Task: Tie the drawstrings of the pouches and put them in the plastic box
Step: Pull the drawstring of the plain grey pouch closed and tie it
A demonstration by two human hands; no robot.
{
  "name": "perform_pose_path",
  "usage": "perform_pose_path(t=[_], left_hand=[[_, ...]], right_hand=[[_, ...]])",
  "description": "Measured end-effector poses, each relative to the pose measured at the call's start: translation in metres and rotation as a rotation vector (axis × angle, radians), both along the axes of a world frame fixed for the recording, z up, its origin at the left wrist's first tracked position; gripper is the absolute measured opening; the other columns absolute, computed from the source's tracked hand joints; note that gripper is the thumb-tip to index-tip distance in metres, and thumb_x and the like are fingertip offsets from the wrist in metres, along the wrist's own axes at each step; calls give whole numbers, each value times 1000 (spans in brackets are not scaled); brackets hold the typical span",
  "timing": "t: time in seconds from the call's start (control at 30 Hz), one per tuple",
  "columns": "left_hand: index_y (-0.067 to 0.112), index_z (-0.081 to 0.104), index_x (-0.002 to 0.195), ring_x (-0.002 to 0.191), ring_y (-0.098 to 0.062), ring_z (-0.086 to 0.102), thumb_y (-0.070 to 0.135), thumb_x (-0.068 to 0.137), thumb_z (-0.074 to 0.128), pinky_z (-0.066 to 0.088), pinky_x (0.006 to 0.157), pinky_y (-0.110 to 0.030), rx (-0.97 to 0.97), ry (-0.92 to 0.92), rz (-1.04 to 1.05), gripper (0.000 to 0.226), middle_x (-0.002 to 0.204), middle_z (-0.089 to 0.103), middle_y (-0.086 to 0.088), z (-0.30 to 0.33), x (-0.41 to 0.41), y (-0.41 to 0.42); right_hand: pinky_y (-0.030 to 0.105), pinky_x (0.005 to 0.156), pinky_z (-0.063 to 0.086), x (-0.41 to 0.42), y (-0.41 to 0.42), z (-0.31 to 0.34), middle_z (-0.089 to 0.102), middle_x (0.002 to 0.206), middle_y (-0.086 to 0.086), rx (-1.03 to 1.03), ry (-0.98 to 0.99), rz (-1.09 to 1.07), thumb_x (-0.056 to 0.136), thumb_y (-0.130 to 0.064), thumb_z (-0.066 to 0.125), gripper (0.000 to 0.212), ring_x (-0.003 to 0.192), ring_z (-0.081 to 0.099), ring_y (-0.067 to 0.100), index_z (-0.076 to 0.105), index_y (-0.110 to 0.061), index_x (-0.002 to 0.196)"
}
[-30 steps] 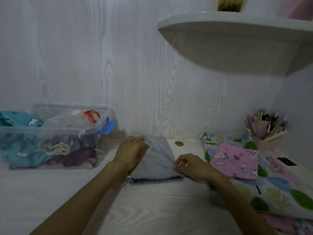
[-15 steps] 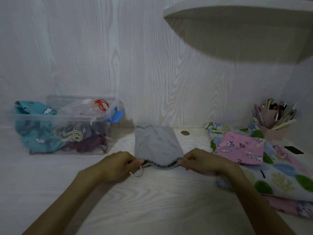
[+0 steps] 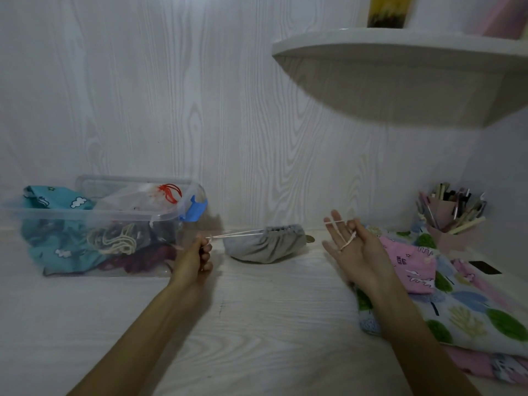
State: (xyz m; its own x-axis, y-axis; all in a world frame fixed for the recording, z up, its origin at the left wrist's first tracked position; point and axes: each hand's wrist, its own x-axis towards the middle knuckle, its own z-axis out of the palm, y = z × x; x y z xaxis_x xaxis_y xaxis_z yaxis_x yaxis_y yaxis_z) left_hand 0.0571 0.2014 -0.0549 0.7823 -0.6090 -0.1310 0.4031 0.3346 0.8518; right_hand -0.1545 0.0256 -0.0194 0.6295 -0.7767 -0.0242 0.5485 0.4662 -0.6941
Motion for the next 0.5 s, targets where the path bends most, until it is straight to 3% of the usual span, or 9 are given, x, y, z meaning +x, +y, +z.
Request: perform_pose_path(t=[0.13,0.23,0.3,0.37,0.5], left_hand=[[18,45,69,33,-1,36,21,101,38,26,33,-10,-115,28,68,33,44,43,11,8,-3,1],[18,45,69,32,-1,36,20,101,39,27,33,-10,-151,79,85,33,41,43,12,11,-5,-1],[19,45,68,36,-1,37,20,100,39,29,35,-13,-92,86,89,33,47,43,9,10,-6,-2],[18,46,65,49,-7,39,20,99,39,32,46,-20,165,-111,91,35,59,43,3,5,-5,1],[15,59,71,70,-17,55,29,99,39,40,65,-29,885,-968,-130,36,76,60,-4,-6,2,21]], right_hand=[[43,83,55,-8,-5,2,67,73,3,236,-242,-72,96,-16,46,34,73,68,16,45,-13,62],[40,87,55,-10,-9,-1,59,63,4,291,-290,-90,97,-15,45,34,58,63,13,44,-13,62],[39,80,57,-11,-10,-3,55,54,4,283,-243,-100,98,-15,44,34,56,57,12,41,-14,64],[38,73,57,-13,-12,-7,52,50,4,213,-64,-116,98,-14,44,34,58,51,13,41,-13,65],[31,66,50,-15,-14,-14,61,53,10,-197,653,-103,95,-12,47,32,53,57,19,48,-7,64]])
